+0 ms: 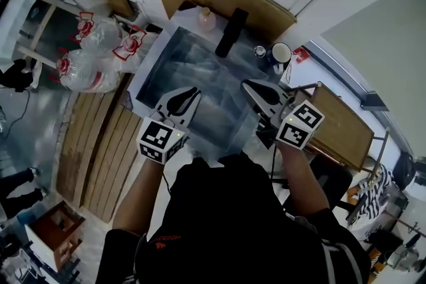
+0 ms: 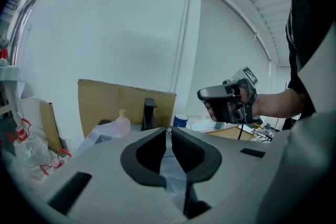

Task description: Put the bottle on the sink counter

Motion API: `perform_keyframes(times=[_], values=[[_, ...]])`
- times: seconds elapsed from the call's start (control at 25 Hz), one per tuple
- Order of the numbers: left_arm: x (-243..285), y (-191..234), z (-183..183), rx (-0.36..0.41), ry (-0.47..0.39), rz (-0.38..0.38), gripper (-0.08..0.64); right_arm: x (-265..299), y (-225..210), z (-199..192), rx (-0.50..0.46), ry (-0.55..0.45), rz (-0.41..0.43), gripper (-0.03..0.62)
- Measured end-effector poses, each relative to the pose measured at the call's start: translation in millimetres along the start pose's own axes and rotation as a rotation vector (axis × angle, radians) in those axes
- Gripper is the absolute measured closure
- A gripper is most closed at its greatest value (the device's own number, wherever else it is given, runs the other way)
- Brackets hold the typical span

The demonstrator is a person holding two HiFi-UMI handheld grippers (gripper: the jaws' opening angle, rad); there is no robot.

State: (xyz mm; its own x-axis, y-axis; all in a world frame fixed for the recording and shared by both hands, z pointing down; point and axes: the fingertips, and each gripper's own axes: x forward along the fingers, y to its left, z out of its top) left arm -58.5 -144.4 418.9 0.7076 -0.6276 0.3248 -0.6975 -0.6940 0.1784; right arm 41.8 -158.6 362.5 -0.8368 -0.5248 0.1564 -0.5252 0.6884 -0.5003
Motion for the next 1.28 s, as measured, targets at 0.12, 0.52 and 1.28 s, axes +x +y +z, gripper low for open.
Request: perform_keyframes(times=[0.12,0.52,1.28], values=[[-10.3,-1.2,2.6,0.018,-0.004,0.003,0.518,-1.0,8.0,0.4,-0.010,-0.006,0.007,0.588],[-28.4,-1.3,17.0,0.041,-0.038,0.014,0.532,-2.2,29.5,1.5,-0.043,-0.006,0.031,0.588],[-32.2,-9.1,27.0,0.050,-0.059,-0.010,0.538,3.2,49.0,2.3,-0.114,0.031,0.073,0.588]])
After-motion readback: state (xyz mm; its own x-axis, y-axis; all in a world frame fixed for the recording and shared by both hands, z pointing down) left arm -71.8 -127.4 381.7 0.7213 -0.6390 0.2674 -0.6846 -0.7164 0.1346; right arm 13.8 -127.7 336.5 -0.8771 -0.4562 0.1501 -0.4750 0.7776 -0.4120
